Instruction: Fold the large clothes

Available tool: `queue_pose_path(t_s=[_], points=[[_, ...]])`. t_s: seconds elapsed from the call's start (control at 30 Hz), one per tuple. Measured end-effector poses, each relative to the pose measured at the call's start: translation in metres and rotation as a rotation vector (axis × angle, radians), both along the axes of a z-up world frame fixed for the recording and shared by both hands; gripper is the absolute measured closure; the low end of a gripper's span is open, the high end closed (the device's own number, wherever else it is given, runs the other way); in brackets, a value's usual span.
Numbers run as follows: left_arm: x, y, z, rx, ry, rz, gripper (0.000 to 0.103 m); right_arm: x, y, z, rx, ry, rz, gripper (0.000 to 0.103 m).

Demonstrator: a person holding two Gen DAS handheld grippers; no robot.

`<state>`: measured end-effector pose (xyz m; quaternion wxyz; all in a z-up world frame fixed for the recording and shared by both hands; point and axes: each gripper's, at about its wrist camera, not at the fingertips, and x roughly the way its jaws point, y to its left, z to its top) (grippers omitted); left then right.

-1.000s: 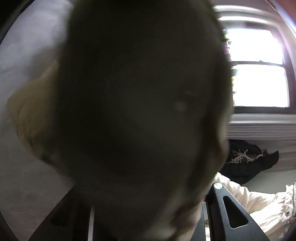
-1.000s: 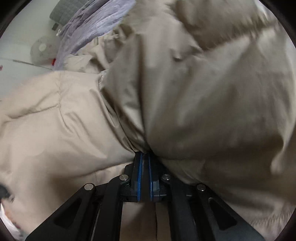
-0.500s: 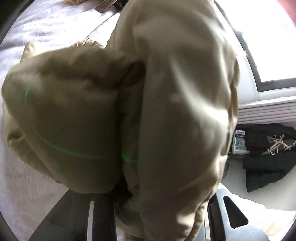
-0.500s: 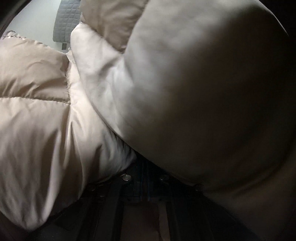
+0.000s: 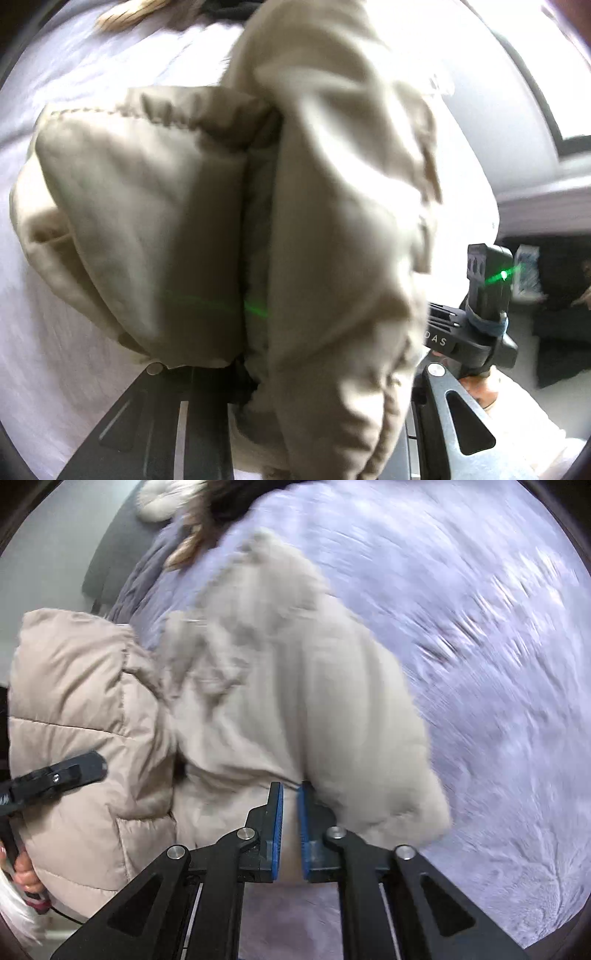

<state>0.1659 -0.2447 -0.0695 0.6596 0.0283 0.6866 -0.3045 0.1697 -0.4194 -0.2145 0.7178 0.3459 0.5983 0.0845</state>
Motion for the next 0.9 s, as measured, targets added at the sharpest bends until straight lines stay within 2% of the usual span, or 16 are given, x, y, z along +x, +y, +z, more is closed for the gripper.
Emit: queue_pose_path(t_s=[0.03, 0.1, 0.2, 0.27, 0.3, 0.33, 0.37, 0.4, 0.43, 0.57, 0.63, 0.7, 0.77, 0.8, 0.87, 0.9], points=[[-0.004, -0.017, 0.000, 0.016, -0.019, -0.037, 0.071, 0.000, -0.003, -0.006, 0.008, 0.002, -0.001, 0.097], [-0.011, -0.043, -0.003, -0.020, -0.023, -0.107, 0.042, 0.002, 0.001, -0.014, 0.023, 0.000, -0.001, 0.097], [-0.016, -0.070, -0.010, -0.103, -0.035, -0.154, 0.021, 0.004, -0.002, -0.019, 0.081, 0.001, -0.026, 0.095], [-0.013, -0.079, -0.019, -0.141, -0.029, -0.155, 0.021, 0.006, -0.007, -0.015, 0.134, -0.014, -0.050, 0.092], [-0.002, -0.080, -0.028, -0.155, -0.010, -0.145, 0.021, -0.001, -0.019, -0.010, 0.139, -0.018, -0.061, 0.085], [0.006, -0.081, -0.035, -0.176, 0.029, -0.120, 0.021, -0.006, -0.024, -0.005, 0.145, -0.025, -0.072, 0.064], [0.002, -0.075, -0.038, -0.197, 0.062, -0.097, 0.021, -0.011, -0.032, 0.002, 0.156, -0.038, -0.082, 0.047], [0.000, -0.068, -0.041, -0.226, 0.103, -0.062, 0.021, -0.020, -0.039, 0.013, 0.163, -0.059, -0.097, 0.017], [0.007, -0.067, -0.045, -0.255, 0.145, -0.017, 0.021, -0.024, -0.045, 0.022, 0.151, -0.074, -0.104, 0.010], [0.017, -0.061, -0.049, -0.296, 0.215, 0.073, 0.021, -0.046, -0.053, 0.059, 0.229, -0.167, -0.102, 0.010], [0.026, -0.032, -0.054, -0.289, 0.221, 0.077, 0.021, -0.051, -0.052, 0.071, 0.255, -0.197, -0.082, 0.005], [0.060, 0.014, -0.059, -0.274, 0.215, 0.068, 0.021, -0.049, -0.034, 0.080, 0.248, -0.220, -0.038, 0.003], [0.067, -0.007, -0.063, -0.250, 0.197, 0.052, 0.021, -0.049, -0.006, 0.084, 0.169, -0.222, -0.001, 0.003], [0.066, -0.016, -0.059, -0.233, 0.184, 0.043, 0.021, -0.037, 0.006, 0.079, 0.080, -0.189, 0.011, 0.007], [0.058, -0.025, -0.054, -0.217, 0.149, 0.018, 0.021, -0.026, 0.015, 0.069, 0.011, -0.140, 0.007, 0.075], [0.054, -0.025, -0.040, -0.218, 0.108, -0.004, 0.021, -0.022, 0.014, 0.062, -0.004, -0.116, -0.004, 0.090]])
